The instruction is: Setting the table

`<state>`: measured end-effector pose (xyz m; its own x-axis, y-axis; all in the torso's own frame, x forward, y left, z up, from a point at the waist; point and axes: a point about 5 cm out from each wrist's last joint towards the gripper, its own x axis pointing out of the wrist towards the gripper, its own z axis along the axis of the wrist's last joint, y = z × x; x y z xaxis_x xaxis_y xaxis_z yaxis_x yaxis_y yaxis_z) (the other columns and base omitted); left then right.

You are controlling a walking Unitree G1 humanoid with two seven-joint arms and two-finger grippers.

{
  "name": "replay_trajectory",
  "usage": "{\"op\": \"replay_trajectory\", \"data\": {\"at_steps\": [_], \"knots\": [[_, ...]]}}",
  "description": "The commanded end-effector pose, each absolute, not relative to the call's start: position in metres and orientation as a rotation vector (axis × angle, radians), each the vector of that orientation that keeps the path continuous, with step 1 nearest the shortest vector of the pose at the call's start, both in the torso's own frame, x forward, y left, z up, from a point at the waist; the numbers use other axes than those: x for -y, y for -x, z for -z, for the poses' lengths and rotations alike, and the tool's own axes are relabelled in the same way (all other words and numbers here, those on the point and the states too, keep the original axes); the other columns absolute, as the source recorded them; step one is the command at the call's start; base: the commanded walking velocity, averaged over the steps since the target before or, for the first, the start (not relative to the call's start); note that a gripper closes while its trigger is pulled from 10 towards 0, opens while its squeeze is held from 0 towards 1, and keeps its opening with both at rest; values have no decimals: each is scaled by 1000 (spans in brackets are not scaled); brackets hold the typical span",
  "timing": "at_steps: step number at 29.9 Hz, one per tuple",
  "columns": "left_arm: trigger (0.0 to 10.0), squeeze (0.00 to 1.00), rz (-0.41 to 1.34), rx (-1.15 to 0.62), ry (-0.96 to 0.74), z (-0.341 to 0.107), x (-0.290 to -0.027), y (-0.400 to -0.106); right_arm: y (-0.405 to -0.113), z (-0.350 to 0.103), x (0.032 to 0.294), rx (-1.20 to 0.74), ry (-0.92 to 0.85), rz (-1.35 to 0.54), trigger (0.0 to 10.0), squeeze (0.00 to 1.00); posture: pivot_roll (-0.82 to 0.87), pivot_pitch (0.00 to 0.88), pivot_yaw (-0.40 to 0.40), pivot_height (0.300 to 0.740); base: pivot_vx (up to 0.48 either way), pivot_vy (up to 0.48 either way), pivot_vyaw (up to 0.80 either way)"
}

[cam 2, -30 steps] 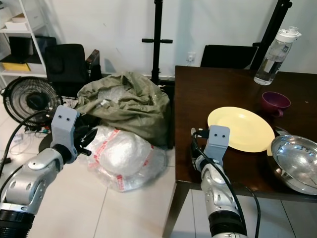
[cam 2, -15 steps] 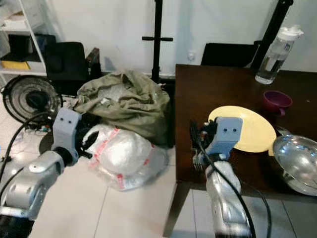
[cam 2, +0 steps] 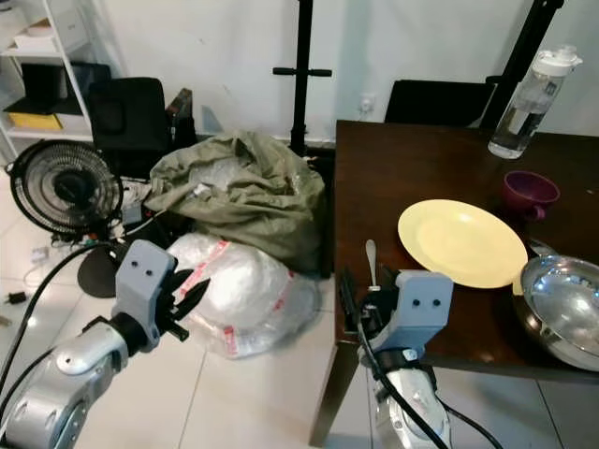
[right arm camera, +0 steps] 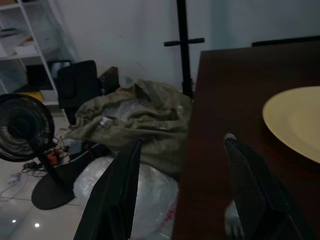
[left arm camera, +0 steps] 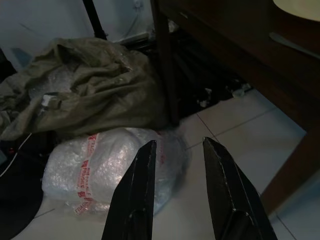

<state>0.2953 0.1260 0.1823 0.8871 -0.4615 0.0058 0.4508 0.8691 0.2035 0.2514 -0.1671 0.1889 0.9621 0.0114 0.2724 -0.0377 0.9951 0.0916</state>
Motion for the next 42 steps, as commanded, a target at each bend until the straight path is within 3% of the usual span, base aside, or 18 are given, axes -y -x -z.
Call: {"op": "replay_trajectory", "data": {"at_steps": [1,15,25,42], "knots": [[10000,0,491,33,-197,-174,-125,-289,-247,-183,170,243,-86,-2,10000,0,-19,139,125,740,0,0,0],[10000,0,469,-21,-206,-154,-122,-280,-243,-176,168,181,-54,-58,10000,0,-28,116,100,740,0,0,0],[10000,0,312,-29,-281,-142,-135,-285,-245,-169,159,148,-61,-122,10000,0,-42,98,90,740,0,0,0],[10000,0,296,4,-259,-145,-128,-291,-251,-172,158,161,-73,-112,10000,0,-55,93,81,740,0,0,0]]}}
